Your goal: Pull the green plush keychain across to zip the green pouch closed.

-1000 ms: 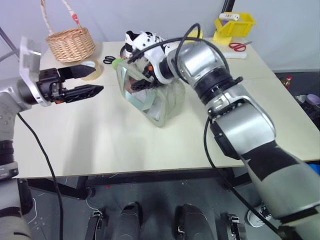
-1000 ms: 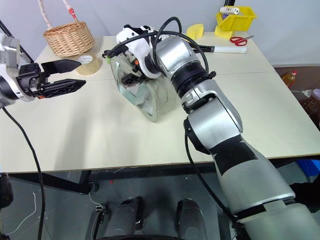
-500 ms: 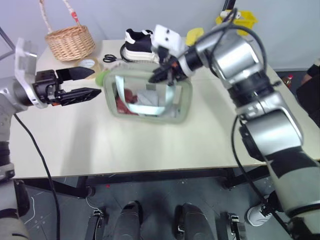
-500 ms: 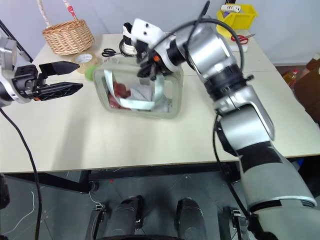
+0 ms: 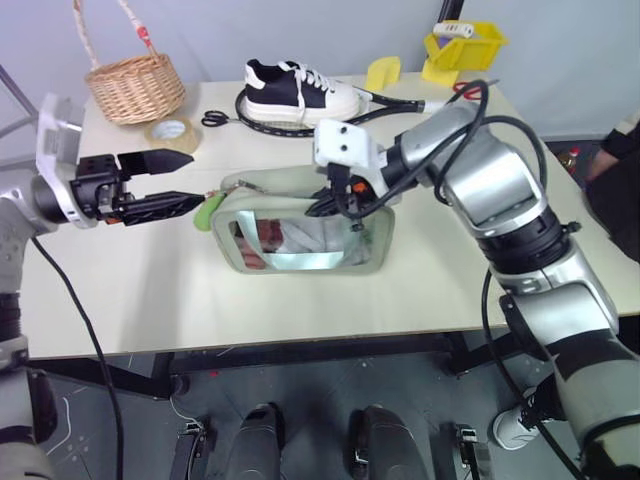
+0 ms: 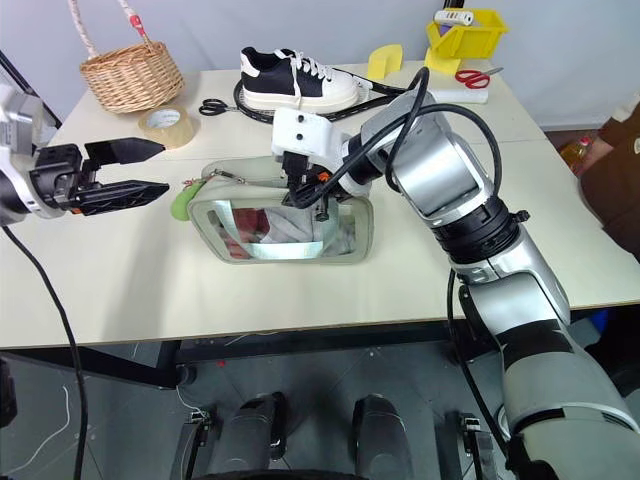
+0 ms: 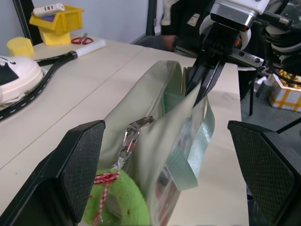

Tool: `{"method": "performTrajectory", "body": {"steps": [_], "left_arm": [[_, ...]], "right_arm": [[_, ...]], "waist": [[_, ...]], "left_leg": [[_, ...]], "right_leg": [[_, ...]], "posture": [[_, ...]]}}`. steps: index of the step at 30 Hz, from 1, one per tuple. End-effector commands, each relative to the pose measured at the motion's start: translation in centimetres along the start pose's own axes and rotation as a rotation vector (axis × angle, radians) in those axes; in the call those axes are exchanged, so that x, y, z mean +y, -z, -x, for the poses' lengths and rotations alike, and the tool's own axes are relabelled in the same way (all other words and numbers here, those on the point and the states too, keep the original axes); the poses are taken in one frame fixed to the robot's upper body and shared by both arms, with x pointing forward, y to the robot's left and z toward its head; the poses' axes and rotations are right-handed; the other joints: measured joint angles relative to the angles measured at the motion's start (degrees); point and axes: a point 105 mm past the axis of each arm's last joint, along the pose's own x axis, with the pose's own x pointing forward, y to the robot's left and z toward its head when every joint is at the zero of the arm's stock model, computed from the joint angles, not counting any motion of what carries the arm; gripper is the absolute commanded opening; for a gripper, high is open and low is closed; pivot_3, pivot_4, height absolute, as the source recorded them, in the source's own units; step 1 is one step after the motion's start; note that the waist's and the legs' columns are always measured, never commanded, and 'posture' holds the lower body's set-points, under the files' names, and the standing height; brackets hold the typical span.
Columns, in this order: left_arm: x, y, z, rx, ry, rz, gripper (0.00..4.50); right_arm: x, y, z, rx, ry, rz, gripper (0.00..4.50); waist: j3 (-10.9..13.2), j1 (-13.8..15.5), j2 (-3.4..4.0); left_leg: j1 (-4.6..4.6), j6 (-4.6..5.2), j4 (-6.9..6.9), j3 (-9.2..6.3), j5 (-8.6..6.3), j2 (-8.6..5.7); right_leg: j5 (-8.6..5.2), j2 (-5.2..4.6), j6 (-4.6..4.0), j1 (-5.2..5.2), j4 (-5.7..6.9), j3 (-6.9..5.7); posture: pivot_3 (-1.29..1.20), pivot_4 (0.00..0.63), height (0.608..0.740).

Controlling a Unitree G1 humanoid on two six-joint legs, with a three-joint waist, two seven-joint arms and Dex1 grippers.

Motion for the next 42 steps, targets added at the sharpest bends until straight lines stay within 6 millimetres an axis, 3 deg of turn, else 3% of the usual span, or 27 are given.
{"method": "performTrajectory", "body": {"steps": [1, 5, 7, 12, 14, 17, 24, 35, 38, 42], "left_arm": [[-0.3, -1.0, -0.2, -0.004, 0.023, -0.048, 4.5], [-0.5, -0.7, -0.3, 0.004, 0.039, -0.039, 4.5], [-0.6, -0.7, -0.4, 0.008, 0.044, -0.038, 4.5], [-0.5, -0.7, -0.5, 0.006, 0.045, -0.038, 4.5], [-0.4, -0.6, -0.5, 0.009, 0.046, -0.038, 4.5], [-0.3, -0.4, -0.6, 0.021, 0.047, -0.04, 4.5], [0.4, 0.9, -0.1, 0.101, 0.018, -0.036, 4.5], [2.5, 5.6, 0.8, 0.278, -0.076, -0.009, 4.5], [2.9, 5.7, 0.2, 0.251, -0.078, 0.001, 3.61], [3.0, 5.7, -0.5, 0.237, -0.067, -0.005, 1.5]], "right_arm": [[0.2, -0.4, 0.5, -0.016, 0.018, 0.037, 1.52], [-0.5, -0.5, 2.3, -0.03, 0.066, 0.033, 3.7], [-0.6, -0.4, 3.8, -0.026, 0.085, 0.047, 4.46], [-0.2, 0.8, 5.8, 0.024, 0.113, 0.062, 4.46], [0.0, 2.3, 6.2, 0.07, 0.127, 0.054, 4.46], [0.2, 3.8, 6.0, 0.11, 0.136, 0.044, 3.66], [-0.3, 4.7, 6.5, 0.118, 0.171, 0.029, 0.05], [-0.4, 5.1, 6.8, 0.121, 0.186, 0.0, 0.05], [-0.4, 5.0, 6.7, 0.114, 0.189, -0.009, 0.0], [-0.4, 5.1, 6.9, 0.116, 0.194, -0.02, 0.0]], "waist": [[0.0, 0.02, 0.0], [0.0, 0.08, 0.0], [0.0, 0.23, 0.0], [0.0, 0.26, 0.0], [0.0, 0.25, 0.0], [0.0, 0.16, 0.0], [0.0, 0.21, 0.0], [0.0, 0.33, 0.0], [0.0, 0.36, 0.0], [0.0, 0.32, 0.0]], "left_leg": [[0.0, 0.0, 0.0, 0.0, 0.0, 0.0], [0.0, 0.0, 0.0, 0.02, 0.0, 0.01], [-0.01, 0.0, 0.01, 0.03, 0.0, 0.01], [-0.01, 0.0, 0.01, 0.04, 0.0, 0.01], [-0.01, 0.0, 0.0, 0.04, 0.0, 0.03], [0.0, 0.0, 0.01, 0.06, 0.0, 0.04], [0.01, 0.0, 0.01, 0.12, 0.0, 0.12], [0.0, 0.0, 0.03, 0.15, 0.0, 0.13], [0.0, 0.0, 0.04, 0.16, 0.0, 0.13], [0.0, 0.0, 0.05, 0.16, 0.0, 0.14]], "right_leg": [[0.0, 0.0, 0.0, 0.0, -0.01, 0.0], [0.0, 0.01, -0.01, 0.0, 0.0, 0.01], [0.0, 0.01, -0.01, 0.0, -0.02, 0.01], [0.0, 0.01, -0.01, 0.01, -0.05, 0.01], [0.01, 0.02, -0.01, 0.0, -0.04, 0.01], [0.02, 0.03, -0.03, 0.0, -0.04, 0.02], [0.04, 0.11, -0.07, -0.03, -0.05, 0.07], [0.06, 0.11, -0.09, -0.04, -0.05, 0.08], [0.06, 0.11, -0.09, -0.03, -0.05, 0.08], [0.06, 0.11, -0.09, -0.04, -0.05, 0.08]], "posture": [[0.0, 0.15, 0.74], [0.0, 0.15, 0.74], [0.0, 0.15, 0.74], [0.0, 0.15, 0.74], [0.0, 0.15, 0.74], [0.0, 0.15, 0.74], [0.0, 0.15, 0.74], [0.0, 0.15, 0.74], [0.0, 0.15, 0.74], [0.0, 0.15, 0.74]]}}
